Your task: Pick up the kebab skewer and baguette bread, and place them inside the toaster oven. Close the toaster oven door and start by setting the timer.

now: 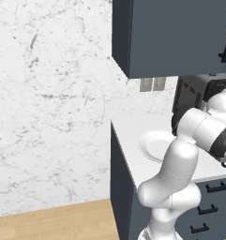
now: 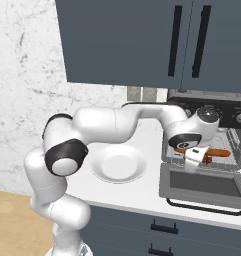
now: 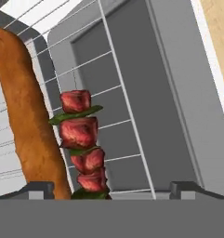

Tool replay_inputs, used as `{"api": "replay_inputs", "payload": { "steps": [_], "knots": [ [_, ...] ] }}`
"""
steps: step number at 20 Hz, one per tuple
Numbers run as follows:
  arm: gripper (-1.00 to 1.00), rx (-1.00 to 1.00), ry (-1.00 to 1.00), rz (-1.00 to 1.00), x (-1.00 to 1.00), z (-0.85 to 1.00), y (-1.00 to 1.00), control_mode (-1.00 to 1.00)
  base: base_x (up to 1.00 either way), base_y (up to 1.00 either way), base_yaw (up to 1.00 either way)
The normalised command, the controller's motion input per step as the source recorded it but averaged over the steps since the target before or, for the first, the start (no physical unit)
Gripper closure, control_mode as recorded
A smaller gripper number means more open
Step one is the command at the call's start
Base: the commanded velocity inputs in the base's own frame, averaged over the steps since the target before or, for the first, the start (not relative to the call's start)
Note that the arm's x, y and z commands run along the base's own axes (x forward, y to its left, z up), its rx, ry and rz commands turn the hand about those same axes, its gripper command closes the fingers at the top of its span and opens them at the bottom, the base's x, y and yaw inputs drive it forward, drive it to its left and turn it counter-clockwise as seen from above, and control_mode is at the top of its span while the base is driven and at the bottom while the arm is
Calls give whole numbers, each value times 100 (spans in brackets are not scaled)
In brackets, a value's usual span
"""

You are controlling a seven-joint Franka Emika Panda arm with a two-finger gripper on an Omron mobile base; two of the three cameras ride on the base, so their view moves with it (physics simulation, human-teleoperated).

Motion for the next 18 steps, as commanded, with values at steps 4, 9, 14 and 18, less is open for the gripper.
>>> {"api": "replay_inputs", "payload": {
  "steps": [4,9,14,18],
  "knots": [
    [-100,-4,1,0,-62,1,-7,-100,0,0,0],
    [-100,-17,19,1,-33,0,0,-100,0,0,0],
    [-100,-19,33,6,-26,-12,0,-100,0,0,0],
    [-100,-13,24,5,-32,-9,0,-100,0,0,0]
  ]
}}
